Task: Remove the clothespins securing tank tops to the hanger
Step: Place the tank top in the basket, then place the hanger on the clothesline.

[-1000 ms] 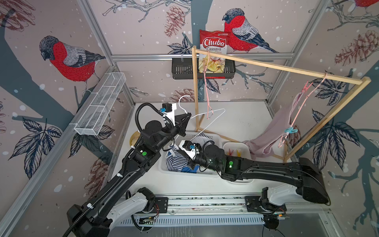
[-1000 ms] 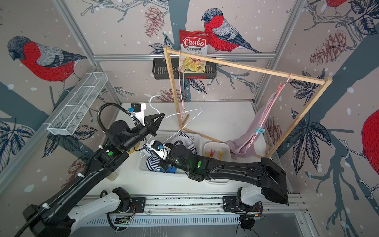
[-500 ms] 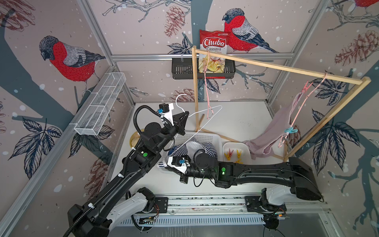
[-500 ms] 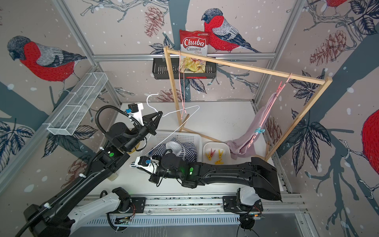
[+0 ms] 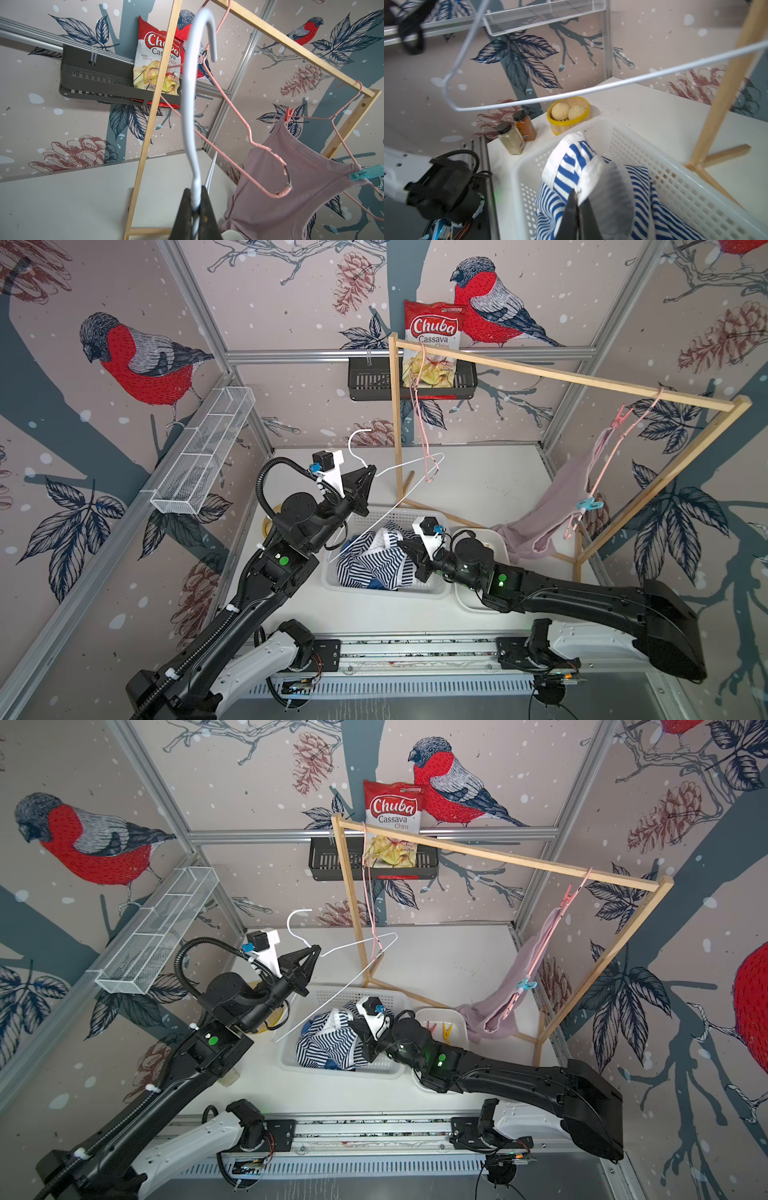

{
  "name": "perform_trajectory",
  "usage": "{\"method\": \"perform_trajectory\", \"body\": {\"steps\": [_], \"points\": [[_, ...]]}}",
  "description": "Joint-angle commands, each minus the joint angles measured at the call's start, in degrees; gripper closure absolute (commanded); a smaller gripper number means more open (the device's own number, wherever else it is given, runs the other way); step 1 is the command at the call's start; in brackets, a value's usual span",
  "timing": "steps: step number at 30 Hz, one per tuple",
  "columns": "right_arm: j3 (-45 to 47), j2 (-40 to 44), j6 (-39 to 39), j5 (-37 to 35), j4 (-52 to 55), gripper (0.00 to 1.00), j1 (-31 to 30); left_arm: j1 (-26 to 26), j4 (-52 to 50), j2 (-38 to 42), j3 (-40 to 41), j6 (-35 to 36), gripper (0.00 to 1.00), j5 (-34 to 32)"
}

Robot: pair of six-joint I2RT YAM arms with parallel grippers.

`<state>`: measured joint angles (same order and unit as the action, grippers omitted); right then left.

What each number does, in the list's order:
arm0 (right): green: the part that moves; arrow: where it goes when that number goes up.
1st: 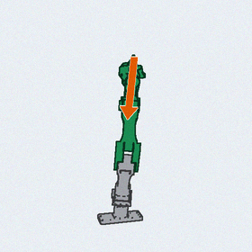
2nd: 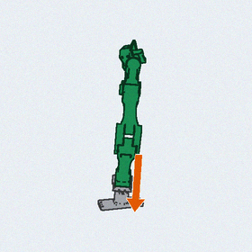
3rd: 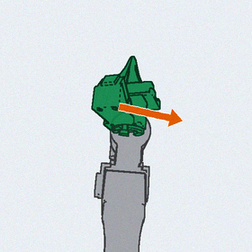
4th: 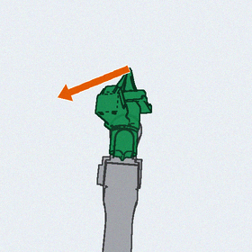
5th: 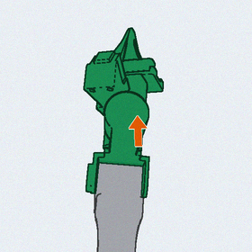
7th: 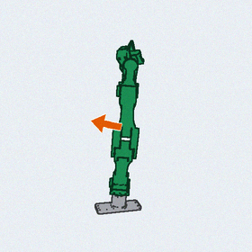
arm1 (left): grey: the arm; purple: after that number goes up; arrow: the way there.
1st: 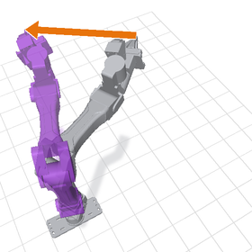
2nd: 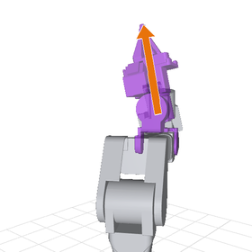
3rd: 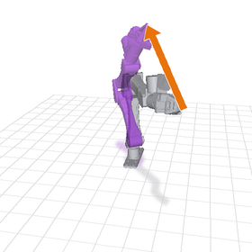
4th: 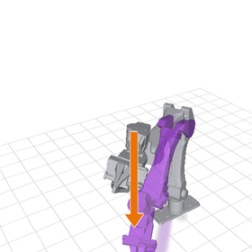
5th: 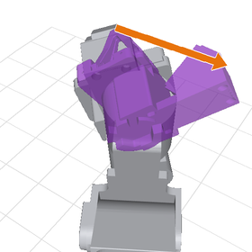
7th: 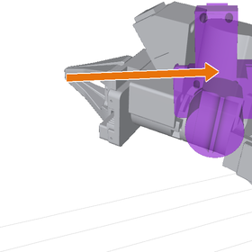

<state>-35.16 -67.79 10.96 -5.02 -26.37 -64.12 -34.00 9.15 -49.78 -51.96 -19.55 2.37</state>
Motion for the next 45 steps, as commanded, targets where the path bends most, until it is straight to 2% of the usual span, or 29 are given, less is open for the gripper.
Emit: {"method": "perform_trajectory", "body": {"steps": [1, 4, 7, 8, 10, 12, 13, 15, 19, 23, 29, 36, 41, 45], "points": [[2.77, -1.51, 5.25, 1.24, -4.68, 1.00, 2.67, 0.04, -1.80, 1.88, 0.88, 2.18, 1.00, -1.69], [4.04, -4.58, 8.44, 2.86, -7.63, 1.00, 5.18, 0.02, -6.18, 3.78, 1.07, 4.12, 1.00, -2.41], [2.55, -8.45, 9.95, 1.02, -5.75, 0.97, 5.66, 0.03, -10.52, 5.33, 1.72, 5.48, 1.00, -2.62], [1.83, -9.33, 10.41, 1.08, -4.70, 0.91, 5.96, 0.00, -11.47, 6.03, 2.28, 5.55, 1.00, -2.64], [1.30, -8.91, 9.63, 3.15, -4.06, 0.68, 6.10, -0.07, -12.22, 7.13, 3.49, 5.19, 1.00, -1.74], [2.95, -4.83, 7.75, 4.23, -5.94, 0.50, 5.15, -0.06, -11.95, 8.12, 5.06, 4.52, 1.00, 0.35], [4.15, -1.42, 6.65, 3.97, -6.67, 0.43, 4.39, -0.02, -11.58, 8.64, 5.66, 4.38, 1.00, 1.75], [5.05, 4.50, 4.80, 3.60, -5.20, 0.37, 3.61, -0.02, -11.51, 9.16, 6.55, 4.36, 1.00, 3.81], [1.35, 14.44, 1.42, 3.35, 4.54, 0.38, 3.52, -0.02, -11.67, 9.34, 7.57, 5.39, 1.00, 7.44], [-5.36, 16.63, -1.41, 3.48, 8.72, 0.39, 2.46, -0.10, -9.42, 9.09, 8.88, 5.31, 1.00, 10.54], [-21.95, 5.18, -3.92, 1.20, 14.66, 0.40, -1.94, -0.81, -9.10, 9.12, 8.31, 6.70, 1.00, 9.19], [-35.42, -6.97, -1.62, 1.29, 16.27, 0.42, -1.35, -1.16, -5.48, 8.50, 7.25, 9.42, 1.00, 8.04], [-39.65, -10.92, -0.57, 3.35, 19.26, 0.43, 1.08, -1.16, -3.80, 5.69, 5.32, 12.04, 1.00, 9.59], [-39.62, -11.74, -1.47, 4.97, 18.27, 0.44, 1.71, -1.11, -2.06, 2.91, 4.32, 12.95, 1.00, 11.08]]}}
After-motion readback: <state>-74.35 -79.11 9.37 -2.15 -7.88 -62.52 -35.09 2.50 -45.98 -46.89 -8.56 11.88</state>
